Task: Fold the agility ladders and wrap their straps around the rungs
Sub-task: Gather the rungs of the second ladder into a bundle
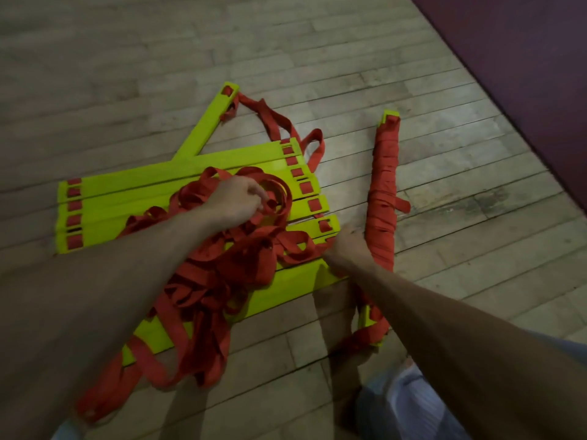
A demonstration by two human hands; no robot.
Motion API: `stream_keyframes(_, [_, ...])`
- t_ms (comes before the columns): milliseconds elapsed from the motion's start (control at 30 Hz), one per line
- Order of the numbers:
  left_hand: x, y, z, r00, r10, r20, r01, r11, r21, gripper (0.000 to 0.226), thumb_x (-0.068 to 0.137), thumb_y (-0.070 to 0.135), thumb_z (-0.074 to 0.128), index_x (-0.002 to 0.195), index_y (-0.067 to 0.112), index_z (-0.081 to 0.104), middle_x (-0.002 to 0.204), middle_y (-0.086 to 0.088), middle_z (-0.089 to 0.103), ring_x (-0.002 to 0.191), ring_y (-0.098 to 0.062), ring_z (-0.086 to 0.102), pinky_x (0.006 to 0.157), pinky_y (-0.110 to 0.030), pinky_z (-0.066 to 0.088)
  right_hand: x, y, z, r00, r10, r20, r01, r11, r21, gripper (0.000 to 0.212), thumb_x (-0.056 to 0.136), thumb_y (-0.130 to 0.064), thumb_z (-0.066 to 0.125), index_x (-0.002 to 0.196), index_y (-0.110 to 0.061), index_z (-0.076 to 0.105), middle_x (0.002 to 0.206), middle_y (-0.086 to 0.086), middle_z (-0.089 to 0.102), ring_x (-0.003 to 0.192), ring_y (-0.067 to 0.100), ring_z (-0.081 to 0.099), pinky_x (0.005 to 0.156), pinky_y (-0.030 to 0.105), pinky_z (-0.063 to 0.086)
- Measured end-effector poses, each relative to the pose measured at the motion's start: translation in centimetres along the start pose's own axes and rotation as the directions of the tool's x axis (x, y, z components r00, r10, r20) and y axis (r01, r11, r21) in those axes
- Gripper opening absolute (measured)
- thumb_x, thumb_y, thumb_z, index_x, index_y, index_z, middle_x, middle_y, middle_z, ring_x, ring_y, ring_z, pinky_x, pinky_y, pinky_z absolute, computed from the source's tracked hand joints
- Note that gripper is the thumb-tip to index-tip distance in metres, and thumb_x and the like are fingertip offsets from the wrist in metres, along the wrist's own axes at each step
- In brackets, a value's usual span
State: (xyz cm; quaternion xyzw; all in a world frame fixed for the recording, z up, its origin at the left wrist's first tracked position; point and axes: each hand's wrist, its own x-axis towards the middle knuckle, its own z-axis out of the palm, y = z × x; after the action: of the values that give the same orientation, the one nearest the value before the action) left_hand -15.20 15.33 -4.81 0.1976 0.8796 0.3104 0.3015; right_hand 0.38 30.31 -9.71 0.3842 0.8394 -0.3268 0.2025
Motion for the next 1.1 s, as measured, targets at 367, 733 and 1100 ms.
stream_keyframes(367, [3.6,2.5,2.9,0.997,0.036,-0.065,-0.031,0.996,0.078,0.026,0.088,0.008,0.05,0.093,0.017,0.074,0.103,-0.008,0.073,0.101,-0.026,0.065,0.079,-0.027,0.046,2.9,0.8,1.6,0.986,0.144,0.083,-0.155,0.978,0.138,0.052,0.067,-0.045,0.086,0.101,-0.009,0.07,0.104,0.01,0.073,0.103,0.031,0.068,0.092,0.047,0.054])
stream_keyframes(733, [7.2,1.8,0.7,0.996,0.048,-0.081,-0.021,0.95,0.31,0.03,0.093,0.017,0.044,0.107,0.009,0.071,0.118,-0.014,0.067,0.111,-0.035,0.059,0.095,-0.045,0.048,5.2,-2.5,-2.1,0.991,0.015,-0.131,0.029,0.946,0.323,0.043,0.083,-0.036,0.075,0.111,-0.006,0.059,0.108,0.017,0.068,0.099,0.035,0.067,0.084,0.051,0.056])
stream_keyframes(1100, [15.7,1.0,0.1,0.986,-0.108,-0.125,0.153,0.881,0.448,0.052,0.097,0.015,0.047,0.147,0.008,0.037,0.144,-0.021,0.045,0.13,-0.038,0.045,0.103,-0.042,0.043,9.3,-3.6,-1.4,0.966,0.15,-0.209,-0.018,0.849,0.528,0.043,0.076,-0.031,0.081,0.111,-0.014,0.065,0.104,0.005,0.064,0.101,0.029,0.064,0.082,0.049,0.057])
